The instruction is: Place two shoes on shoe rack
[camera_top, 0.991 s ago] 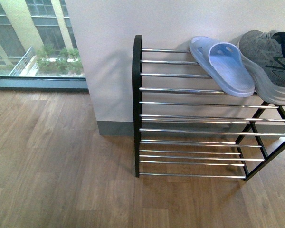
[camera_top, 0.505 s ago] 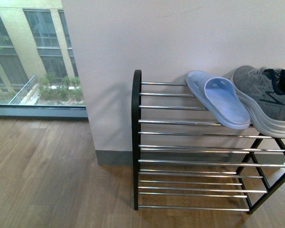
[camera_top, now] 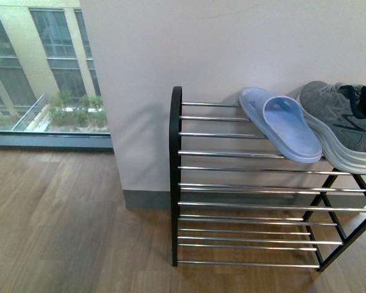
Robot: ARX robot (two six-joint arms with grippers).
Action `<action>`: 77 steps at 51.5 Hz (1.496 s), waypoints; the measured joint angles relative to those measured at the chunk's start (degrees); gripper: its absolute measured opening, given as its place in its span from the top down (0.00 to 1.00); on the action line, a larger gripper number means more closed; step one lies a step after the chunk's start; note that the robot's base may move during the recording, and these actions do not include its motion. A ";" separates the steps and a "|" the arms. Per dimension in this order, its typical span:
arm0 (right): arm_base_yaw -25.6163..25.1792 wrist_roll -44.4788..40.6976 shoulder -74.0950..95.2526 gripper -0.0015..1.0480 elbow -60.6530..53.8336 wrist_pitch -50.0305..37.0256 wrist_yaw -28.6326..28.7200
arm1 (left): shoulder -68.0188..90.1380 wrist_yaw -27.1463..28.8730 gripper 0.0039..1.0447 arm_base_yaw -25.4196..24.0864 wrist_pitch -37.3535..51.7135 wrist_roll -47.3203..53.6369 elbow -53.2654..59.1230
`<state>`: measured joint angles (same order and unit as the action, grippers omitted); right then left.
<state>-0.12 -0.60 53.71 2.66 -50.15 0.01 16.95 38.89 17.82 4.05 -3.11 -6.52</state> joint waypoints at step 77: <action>0.02 0.00 -53.33 0.98 -1.55 49.96 -0.02 | 0.00 0.00 0.98 0.00 0.00 0.00 0.00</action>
<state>-0.10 -0.60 0.38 1.10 -0.19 -0.01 16.95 38.89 17.82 4.05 -3.11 -6.52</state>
